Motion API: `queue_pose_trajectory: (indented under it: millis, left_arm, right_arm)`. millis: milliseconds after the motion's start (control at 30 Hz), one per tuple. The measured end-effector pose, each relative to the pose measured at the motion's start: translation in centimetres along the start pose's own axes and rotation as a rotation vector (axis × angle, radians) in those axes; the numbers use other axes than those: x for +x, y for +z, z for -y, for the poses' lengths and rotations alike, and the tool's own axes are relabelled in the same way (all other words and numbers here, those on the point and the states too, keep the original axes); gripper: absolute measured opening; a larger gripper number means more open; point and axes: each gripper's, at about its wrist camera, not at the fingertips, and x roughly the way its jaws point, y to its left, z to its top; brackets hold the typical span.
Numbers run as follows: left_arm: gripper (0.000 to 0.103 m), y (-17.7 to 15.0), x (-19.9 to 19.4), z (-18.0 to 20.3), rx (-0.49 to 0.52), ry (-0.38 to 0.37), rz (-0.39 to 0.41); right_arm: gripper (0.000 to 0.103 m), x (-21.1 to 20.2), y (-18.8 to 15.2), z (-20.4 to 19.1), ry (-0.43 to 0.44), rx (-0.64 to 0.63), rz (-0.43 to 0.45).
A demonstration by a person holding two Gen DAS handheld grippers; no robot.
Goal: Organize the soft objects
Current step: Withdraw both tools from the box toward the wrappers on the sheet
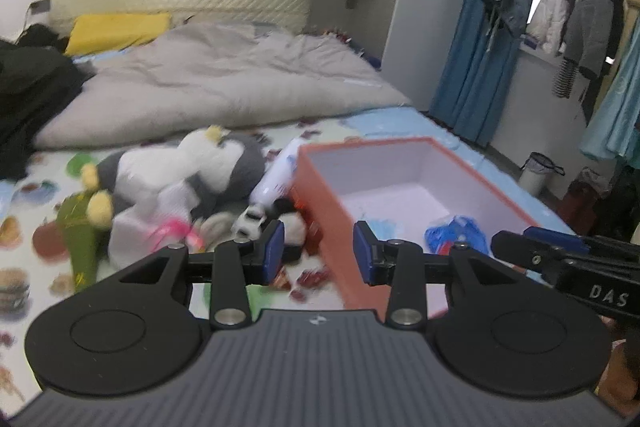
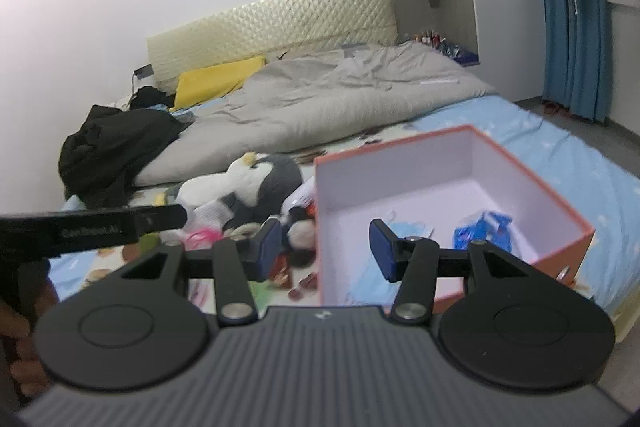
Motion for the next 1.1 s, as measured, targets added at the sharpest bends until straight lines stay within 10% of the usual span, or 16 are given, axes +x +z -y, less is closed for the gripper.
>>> queue_pose_trajectory:
  millis: [1100]
  left_arm:
    - [0.044, -9.5, -6.8, -6.4, -0.179, 0.14, -0.108]
  right_arm:
    - [0.053, -2.2, -8.6, -7.7, 0.061, -0.07, -0.184]
